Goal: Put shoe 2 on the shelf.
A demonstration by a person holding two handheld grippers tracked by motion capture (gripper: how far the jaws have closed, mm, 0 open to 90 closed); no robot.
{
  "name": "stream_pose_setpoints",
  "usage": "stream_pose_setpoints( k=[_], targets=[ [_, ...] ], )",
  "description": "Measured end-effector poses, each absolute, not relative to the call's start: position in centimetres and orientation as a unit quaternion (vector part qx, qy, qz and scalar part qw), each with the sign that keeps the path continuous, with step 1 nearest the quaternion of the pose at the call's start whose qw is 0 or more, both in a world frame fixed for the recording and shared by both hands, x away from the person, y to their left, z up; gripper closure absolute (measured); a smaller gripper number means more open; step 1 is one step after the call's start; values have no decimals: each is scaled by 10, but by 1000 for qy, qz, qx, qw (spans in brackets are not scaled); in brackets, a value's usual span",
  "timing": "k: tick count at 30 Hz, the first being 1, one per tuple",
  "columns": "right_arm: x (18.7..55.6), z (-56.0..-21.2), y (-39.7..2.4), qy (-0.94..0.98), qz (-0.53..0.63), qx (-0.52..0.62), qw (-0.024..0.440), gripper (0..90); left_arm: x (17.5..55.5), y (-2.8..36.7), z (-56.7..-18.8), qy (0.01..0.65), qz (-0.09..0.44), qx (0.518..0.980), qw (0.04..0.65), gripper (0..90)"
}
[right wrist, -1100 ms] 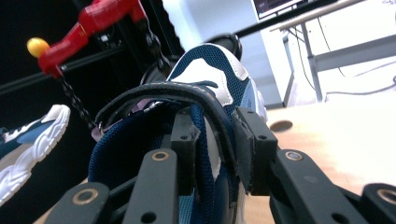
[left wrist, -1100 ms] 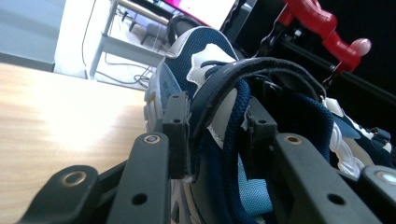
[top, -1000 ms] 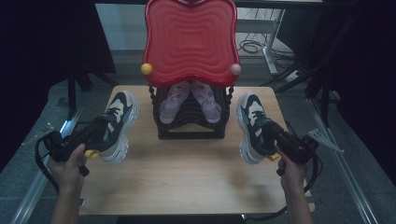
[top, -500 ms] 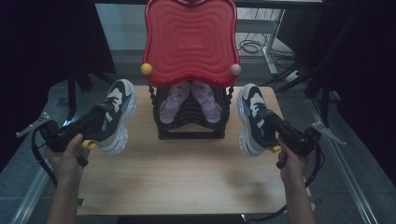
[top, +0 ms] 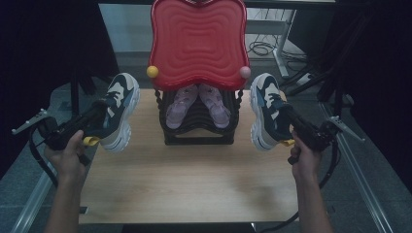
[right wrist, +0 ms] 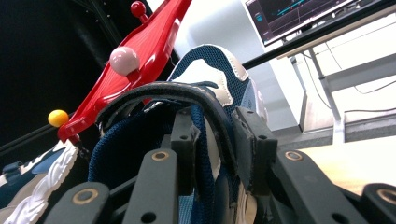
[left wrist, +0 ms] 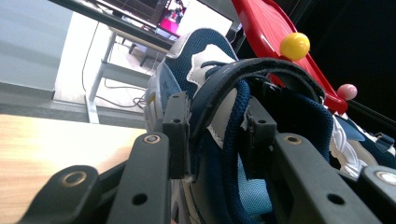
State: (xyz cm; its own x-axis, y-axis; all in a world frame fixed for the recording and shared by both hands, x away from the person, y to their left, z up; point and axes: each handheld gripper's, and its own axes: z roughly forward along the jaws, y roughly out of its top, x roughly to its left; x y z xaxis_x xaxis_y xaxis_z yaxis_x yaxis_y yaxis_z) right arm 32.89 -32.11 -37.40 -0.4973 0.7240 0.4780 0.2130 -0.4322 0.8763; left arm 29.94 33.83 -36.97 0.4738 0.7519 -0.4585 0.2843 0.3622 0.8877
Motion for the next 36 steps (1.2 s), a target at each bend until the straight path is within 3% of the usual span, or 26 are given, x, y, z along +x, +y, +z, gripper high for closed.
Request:
stream_pose_setpoints(
  k=[25,36],
  targets=[
    [336,-324,-313,501,699,456,230,698,327,334,-313,476,202,519,681,681],
    [345,-281,-302,507,698,440,251,698,340,316,-271,455,206,517,694,681]
  ],
)
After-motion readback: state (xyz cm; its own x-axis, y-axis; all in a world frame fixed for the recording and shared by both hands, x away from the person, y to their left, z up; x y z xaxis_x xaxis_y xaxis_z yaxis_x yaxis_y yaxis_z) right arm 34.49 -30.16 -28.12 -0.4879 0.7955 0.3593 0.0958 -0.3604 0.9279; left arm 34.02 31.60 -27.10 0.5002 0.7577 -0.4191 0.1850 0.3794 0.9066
